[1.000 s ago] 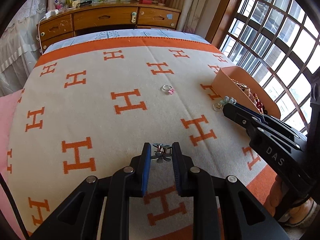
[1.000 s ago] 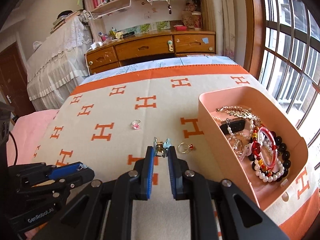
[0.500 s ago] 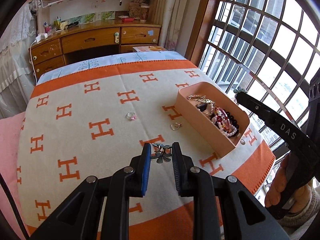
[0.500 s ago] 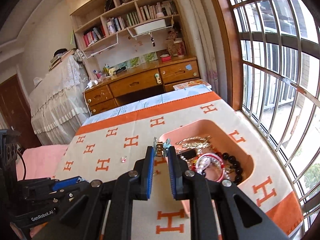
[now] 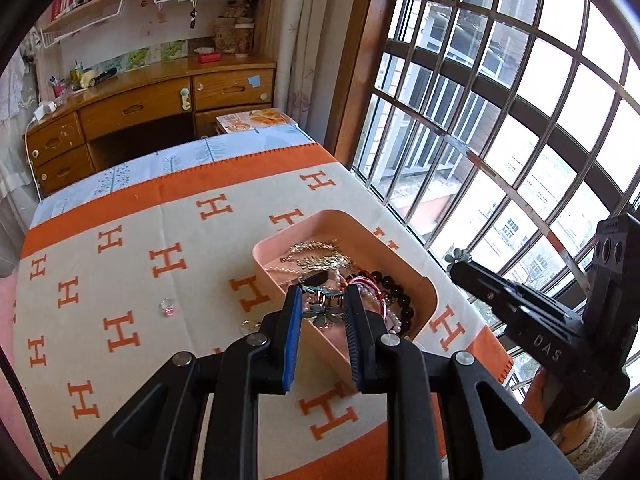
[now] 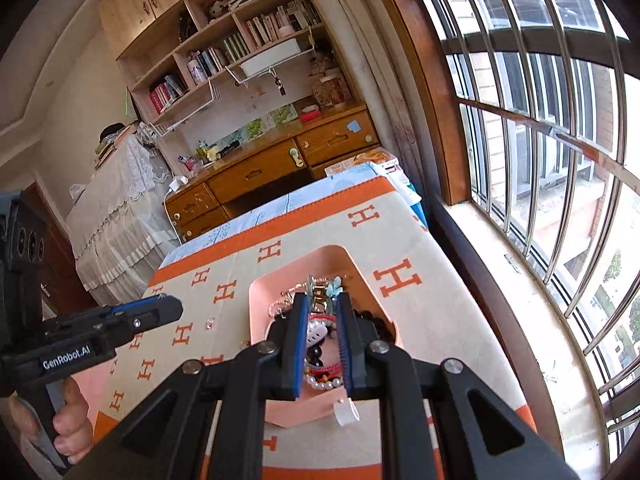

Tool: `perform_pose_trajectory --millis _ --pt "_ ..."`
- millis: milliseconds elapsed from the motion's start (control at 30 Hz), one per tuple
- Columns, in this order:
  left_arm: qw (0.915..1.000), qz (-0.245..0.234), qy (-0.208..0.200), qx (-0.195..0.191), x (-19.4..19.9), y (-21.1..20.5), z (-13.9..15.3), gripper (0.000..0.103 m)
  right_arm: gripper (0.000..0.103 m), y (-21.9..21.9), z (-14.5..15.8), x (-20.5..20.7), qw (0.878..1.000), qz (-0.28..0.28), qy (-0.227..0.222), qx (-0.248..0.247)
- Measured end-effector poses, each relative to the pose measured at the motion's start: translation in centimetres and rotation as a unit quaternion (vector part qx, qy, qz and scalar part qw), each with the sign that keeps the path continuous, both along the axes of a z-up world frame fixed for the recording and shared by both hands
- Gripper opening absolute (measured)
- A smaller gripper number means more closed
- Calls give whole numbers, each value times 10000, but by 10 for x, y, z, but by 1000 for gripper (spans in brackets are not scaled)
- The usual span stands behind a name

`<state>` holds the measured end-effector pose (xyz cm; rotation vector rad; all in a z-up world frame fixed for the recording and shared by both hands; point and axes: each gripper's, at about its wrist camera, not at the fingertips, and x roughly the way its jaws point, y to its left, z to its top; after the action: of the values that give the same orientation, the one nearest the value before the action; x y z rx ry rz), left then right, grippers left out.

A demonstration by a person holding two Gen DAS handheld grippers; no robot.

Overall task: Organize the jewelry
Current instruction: 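Lower both flower brooches into the pink box and open both tools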

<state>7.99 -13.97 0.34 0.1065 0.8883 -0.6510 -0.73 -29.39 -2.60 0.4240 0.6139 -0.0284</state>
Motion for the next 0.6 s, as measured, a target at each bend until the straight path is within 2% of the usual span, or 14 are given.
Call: perform_pose_trajectory --millis 233,333,433,467,500,567,600 --pt "9960 -302 794 263 4 -35 -54 19 14 0 -34 8 9984 421 339 178" --pt "9945 -395 869 429 -3 -43 -68 19 14 0 -40 10 9976 555 362 219" --pt "9952 -453 724 486 -11 -44 -68 24 14 0 -42 11 9969 672 338 239" --pt "9955 -456 666 490 -14 -44 -66 33 14 0 -43 11 9966 711 333 239" --pt "9960 -418 592 525 -15 -42 -64 53 14 1 -43 11 9962 760 340 243" --pt "9972 -255 300 635 -21 -36 -58 71 14 3 -44 11 9956 835 349 250" --pt "9972 -196 182 691 -23 -32 -55 72 14 4 -45 11 9952 883 357 247"
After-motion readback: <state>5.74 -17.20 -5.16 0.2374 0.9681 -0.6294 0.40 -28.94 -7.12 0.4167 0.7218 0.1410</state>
